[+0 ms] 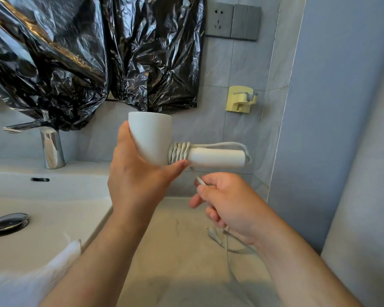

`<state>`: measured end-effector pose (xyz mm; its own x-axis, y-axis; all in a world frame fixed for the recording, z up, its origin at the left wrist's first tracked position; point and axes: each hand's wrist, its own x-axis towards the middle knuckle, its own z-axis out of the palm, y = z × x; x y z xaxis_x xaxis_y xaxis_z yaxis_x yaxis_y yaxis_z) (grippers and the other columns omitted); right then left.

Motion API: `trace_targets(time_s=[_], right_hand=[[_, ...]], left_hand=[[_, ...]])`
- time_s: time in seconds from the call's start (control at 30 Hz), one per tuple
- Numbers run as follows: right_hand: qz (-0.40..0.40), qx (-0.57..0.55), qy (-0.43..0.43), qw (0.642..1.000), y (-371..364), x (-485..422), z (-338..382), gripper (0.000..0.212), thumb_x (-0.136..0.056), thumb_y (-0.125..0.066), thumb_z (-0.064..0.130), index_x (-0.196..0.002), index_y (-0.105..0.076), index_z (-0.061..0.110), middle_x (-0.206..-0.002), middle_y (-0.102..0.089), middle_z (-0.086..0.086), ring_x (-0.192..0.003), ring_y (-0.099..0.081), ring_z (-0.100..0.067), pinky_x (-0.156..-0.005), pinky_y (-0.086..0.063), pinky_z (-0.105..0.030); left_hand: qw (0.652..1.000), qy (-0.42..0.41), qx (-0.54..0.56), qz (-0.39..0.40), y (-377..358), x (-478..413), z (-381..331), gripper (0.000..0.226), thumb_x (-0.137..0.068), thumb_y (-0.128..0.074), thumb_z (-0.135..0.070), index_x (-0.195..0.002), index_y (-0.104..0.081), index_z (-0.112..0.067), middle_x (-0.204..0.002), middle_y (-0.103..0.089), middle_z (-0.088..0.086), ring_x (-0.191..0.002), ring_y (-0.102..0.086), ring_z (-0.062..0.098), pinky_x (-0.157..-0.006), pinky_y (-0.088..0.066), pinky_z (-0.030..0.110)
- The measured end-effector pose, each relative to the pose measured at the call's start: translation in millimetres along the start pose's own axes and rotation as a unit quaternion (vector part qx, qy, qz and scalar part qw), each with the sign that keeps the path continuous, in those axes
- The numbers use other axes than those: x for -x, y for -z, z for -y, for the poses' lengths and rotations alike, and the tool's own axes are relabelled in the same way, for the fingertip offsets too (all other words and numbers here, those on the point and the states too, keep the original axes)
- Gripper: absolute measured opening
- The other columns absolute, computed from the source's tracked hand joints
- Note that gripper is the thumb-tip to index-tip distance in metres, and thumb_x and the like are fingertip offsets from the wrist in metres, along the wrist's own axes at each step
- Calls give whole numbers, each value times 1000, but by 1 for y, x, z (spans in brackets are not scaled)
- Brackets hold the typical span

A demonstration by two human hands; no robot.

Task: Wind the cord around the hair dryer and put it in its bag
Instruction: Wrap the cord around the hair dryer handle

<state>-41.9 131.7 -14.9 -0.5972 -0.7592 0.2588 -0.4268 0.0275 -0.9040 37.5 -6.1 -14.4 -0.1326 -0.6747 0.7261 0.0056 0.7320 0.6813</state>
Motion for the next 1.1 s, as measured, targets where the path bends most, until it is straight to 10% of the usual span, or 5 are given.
trace_targets(time_s=[0.17,0.47,0.6,0.7,1.1], right_hand=[[-141,412,145,888,27,-1,2,20,-88,-58,34,-73,-63,22,-69,-63,3,-67,-57,-17,-59,-44,-34],[-283,407,390,776,29,-19,-19,28,-82,-61,39,-77,-70,12,-99,-64,-7,-92,-52,-31,-80,-41,-40],[-189,366,304,859,39,-11,-9,46,-71,-63,59,-74,-46,17,-115,-64,-5,-116,-46,-10,-82,-33,-24],[-118,291,171,934,42,-8,-10,51,-64,-59,69,-69,-39,23,-74,-60,8,-71,-51,-2,-61,-38,-32],[-178,263,167,933,41,-4,-1,37,-76,-66,51,-69,-42,23,-55,-44,9,-52,-36,-8,-52,-33,-32]], left_hand=[[994,-49,-61,76,5,-3,-5,115,-45,-89,-56,-139,-26,-37,-119,-57,-10,-106,-56,20,-79,-48,39],[989,-71,-21,124,21,-14,-2,109,-50,-89,-45,-141,-30,-42,-119,-55,-16,-104,-52,15,-85,-46,35],[975,-116,-53,182,25,-15,-4,117,-47,-89,-46,-145,-26,-46,-126,-54,-19,-114,-50,12,-91,-44,36],[969,-137,-51,200,21,-13,-6,117,-45,-89,-46,-142,-23,-54,-130,-54,-17,-115,-50,9,-93,-44,35],[947,-239,-146,154,-1,4,-10,131,-44,-68,-76,-151,-16,-19,-140,-45,8,-118,-49,32,-90,-43,40]])
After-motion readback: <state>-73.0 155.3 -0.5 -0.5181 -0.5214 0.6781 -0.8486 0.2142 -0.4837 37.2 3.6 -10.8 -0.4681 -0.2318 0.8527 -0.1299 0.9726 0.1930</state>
